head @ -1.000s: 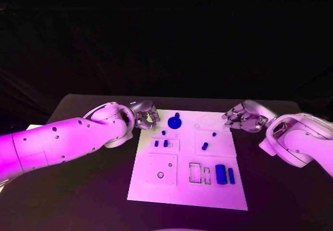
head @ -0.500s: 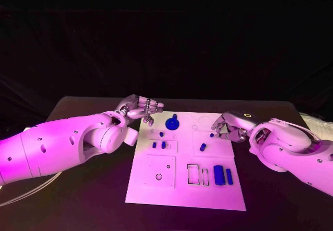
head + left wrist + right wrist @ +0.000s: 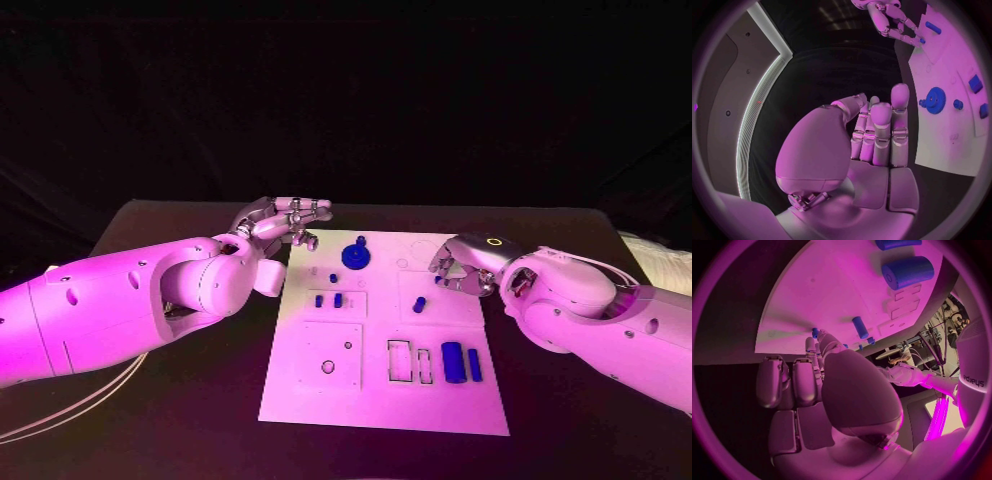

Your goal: Assemble the parts on the task board

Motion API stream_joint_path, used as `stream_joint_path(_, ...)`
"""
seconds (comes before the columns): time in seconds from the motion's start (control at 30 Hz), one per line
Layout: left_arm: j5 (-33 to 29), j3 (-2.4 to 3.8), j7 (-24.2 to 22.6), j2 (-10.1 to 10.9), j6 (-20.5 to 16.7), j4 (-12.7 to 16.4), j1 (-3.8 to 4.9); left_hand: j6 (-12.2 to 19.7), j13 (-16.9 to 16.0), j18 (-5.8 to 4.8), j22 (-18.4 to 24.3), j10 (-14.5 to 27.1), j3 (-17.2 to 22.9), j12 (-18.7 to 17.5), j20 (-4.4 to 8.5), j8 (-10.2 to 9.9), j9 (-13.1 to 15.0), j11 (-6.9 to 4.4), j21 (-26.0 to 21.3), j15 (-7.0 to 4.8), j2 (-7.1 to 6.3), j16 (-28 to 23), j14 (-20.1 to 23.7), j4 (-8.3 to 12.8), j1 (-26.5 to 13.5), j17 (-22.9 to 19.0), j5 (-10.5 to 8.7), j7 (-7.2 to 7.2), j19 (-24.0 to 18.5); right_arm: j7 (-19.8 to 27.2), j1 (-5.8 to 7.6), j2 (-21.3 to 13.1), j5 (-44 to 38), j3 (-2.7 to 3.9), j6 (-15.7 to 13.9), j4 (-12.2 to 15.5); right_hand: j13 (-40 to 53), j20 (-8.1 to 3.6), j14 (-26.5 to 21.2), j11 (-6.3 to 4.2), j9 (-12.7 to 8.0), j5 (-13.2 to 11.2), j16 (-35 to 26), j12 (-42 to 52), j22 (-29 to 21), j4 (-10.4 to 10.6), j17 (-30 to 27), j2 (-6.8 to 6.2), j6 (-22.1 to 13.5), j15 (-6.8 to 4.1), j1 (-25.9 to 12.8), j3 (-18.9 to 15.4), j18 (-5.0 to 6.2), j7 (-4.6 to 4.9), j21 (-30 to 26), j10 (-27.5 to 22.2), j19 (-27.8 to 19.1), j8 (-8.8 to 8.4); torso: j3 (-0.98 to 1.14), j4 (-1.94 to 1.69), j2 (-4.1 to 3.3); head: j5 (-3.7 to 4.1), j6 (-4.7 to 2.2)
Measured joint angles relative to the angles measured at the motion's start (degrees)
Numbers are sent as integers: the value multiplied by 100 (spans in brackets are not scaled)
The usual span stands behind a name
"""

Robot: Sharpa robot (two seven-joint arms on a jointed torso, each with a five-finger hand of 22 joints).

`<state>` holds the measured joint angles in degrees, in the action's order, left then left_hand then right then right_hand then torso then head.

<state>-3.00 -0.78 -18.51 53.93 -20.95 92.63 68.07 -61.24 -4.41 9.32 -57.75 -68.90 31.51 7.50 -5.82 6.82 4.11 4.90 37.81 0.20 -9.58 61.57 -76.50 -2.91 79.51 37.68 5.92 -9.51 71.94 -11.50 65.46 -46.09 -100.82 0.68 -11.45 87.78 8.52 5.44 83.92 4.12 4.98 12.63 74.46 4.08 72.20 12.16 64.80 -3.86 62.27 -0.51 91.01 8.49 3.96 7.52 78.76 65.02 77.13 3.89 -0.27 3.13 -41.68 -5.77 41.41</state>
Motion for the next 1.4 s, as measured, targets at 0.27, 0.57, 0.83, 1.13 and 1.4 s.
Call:
stream_joint_path(0.27,-121,-1,-57,34,15,19,0,0,-5,-1,0,0,-23,0,0,0,0,0,0,0,0,0,0,-6,0,-6,0,0,0,-71,-14,38,-111,-6,174,-40,-42,0,0,0,-5,-11,0,0,-5,0,0,0,0,0,0,32,0,0,0,0,0,0,2,-4,1,3,29)
stream_joint_path(0.57,-170,-2,-68,50,16,19,0,1,-5,0,15,1,-38,27,0,0,-1,0,-22,-21,0,0,21,8,0,-15,0,0,0,-110,-19,83,-183,1,290,-71,-144,0,0,-3,0,-78,0,1,-5,-3,0,-22,31,0,-22,189,0,-31,0,64,0,0,7,1,5,-1,36)
stream_joint_path(0.83,-188,-2,-68,54,16,23,0,1,-4,-1,18,1,-53,27,0,0,-1,0,-33,-21,0,0,21,24,1,-24,0,0,0,-126,-27,138,-218,18,309,-124,-260,-33,12,-89,64,-695,0,67,65,-129,43,133,347,-55,-23,651,0,-98,0,420,34,78,8,-1,5,-4,44)
stream_joint_path(1.13,-195,-2,-67,56,15,23,0,1,-4,-1,30,1,-69,27,0,0,-1,1,-33,-21,25,0,21,40,26,-31,0,0,0,-159,-42,167,-236,23,281,-138,-338,-53,1,-105,114,-823,0,60,89,-250,45,208,382,-84,-99,986,0,-113,0,533,54,89,7,-1,9,-8,62)
stream_joint_path(1.4,-198,-3,-62,56,15,7,0,1,-3,-1,38,1,-85,27,0,-1,-1,1,-54,-21,25,-18,21,56,26,-44,0,0,0,-207,-79,76,-240,12,154,-29,-394,-53,1,-100,114,-853,0,18,109,-356,44,182,401,-84,-216,1210,0,-93,24,577,54,46,6,-1,9,1,57)
